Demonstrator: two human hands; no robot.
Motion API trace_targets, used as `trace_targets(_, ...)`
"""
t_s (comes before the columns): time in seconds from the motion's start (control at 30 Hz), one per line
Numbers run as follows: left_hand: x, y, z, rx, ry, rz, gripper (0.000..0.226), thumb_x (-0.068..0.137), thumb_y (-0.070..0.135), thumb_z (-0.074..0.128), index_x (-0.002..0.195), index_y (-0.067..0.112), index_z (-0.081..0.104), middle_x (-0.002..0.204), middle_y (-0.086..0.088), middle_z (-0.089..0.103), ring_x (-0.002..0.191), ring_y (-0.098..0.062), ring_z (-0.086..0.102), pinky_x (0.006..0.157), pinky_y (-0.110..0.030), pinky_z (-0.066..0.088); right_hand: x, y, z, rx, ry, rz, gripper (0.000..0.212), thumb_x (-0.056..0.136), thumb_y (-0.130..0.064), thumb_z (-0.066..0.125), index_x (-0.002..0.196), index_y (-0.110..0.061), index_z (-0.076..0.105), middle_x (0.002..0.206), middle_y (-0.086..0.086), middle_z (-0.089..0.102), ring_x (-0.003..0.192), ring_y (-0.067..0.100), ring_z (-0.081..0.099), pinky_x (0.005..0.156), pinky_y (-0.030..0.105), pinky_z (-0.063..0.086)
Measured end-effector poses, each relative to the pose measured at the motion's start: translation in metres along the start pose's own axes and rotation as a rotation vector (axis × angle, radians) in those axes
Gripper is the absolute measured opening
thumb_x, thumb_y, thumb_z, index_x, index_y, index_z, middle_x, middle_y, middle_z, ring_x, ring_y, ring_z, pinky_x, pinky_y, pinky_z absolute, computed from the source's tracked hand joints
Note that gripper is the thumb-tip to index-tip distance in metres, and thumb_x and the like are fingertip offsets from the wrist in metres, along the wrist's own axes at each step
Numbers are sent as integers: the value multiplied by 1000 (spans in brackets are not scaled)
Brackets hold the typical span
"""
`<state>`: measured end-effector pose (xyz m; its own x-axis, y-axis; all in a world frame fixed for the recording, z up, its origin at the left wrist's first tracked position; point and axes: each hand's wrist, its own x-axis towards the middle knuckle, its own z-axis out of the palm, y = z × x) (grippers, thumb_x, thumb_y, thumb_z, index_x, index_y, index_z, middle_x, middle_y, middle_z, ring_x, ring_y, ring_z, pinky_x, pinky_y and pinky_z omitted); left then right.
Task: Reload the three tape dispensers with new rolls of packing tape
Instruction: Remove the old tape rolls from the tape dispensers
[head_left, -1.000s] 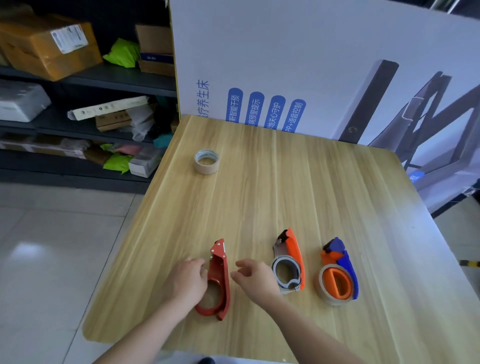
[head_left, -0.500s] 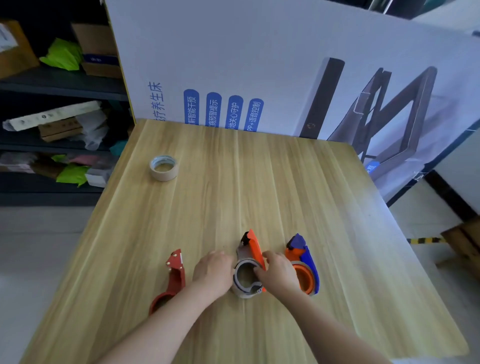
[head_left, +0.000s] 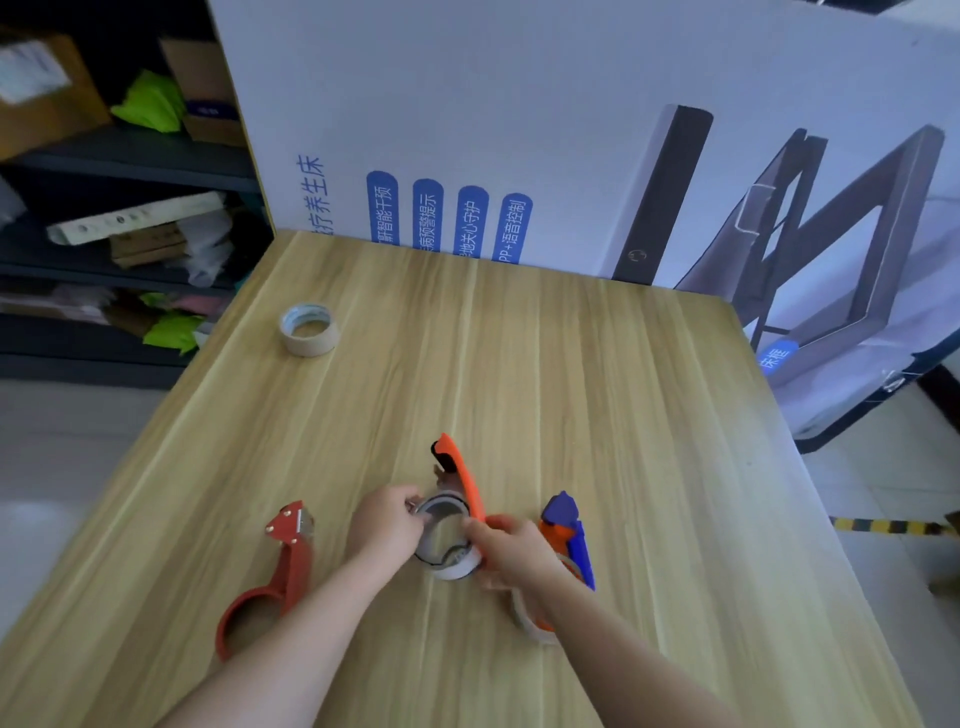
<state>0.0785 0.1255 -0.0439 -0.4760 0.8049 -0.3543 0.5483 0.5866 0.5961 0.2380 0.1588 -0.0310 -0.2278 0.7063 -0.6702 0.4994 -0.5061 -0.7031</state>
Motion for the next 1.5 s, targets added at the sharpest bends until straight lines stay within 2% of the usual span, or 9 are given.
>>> trace_targets(0.17,-1,26,-25,-116,126,136,28,84,24,68,110,17,68,102,-2,69,95,-22,64,79,-29,48,-3,-41,-16,150,36,-131,30,82,-33,72,91,-4,71,62,1,67,48,11,60,51,21,49)
trace_targets(0.3,-14,53,-47,-153,258,521,14,82,26,62,72,25,71,69,9,64,70,-11,59,71,-38,47,-11,-77,-21,194,77,-230,22,82,-30,75,90,-11,70,72,4,69,57,13,62,58,25,55)
trace_targets(0.4,-19,65,-65,-248,-11,433,21,78,42,55,60,43,65,51,19,57,54,-1,51,73,-36,40,-20,-95,-24,202,88,-291,16,79,-33,76,85,-19,69,74,4,72,60,14,64,61,26,57)
trace_targets(0.53,-11,73,-89,-419,-173,373,13,82,26,68,91,21,76,87,-1,76,91,-20,69,94,-44,49,-28,-112,-24,254,115,-325,15,80,-33,75,81,-20,69,68,-1,70,58,11,64,64,30,57)
trace_targets(0.7,-2,83,-107,-680,-96,338,25,85,2,65,80,26,73,80,12,74,82,-5,67,75,-16,51,-33,-128,-23,403,-44,-327,35,92,-39,62,99,-6,73,75,2,69,66,13,61,71,29,48)
trace_targets(0.8,2,85,-118,-808,-62,291,27,83,1,67,78,26,72,73,15,74,74,4,67,65,-7,48,-37,-135,-24,489,-208,-324,22,95,-21,60,105,-4,71,87,5,72,77,16,65,78,28,50)
trace_targets(0.97,2,89,-129,-946,-73,265,16,82,5,69,85,20,74,81,9,75,74,3,68,64,-8,47,-42,-151,-22,441,-232,-442,18,91,-1,60,107,-1,68,95,11,73,82,17,69,76,24,55)
trace_targets(1.33,3,96,-142,-1070,-53,326,16,87,4,61,100,4,71,96,-8,72,85,-10,65,71,-18,47,-45,-172,-18,490,-240,-495,24,81,-17,69,101,-4,72,92,10,74,78,20,68,74,30,52)
trace_targets(1.5,0,100,-142,-1080,-86,355,11,90,4,57,85,6,66,79,-4,67,67,-3,61,61,-15,47,-43,-178,-19,524,-291,-500,27,74,-20,71,96,-4,74,88,11,76,74,20,72,71,30,57)
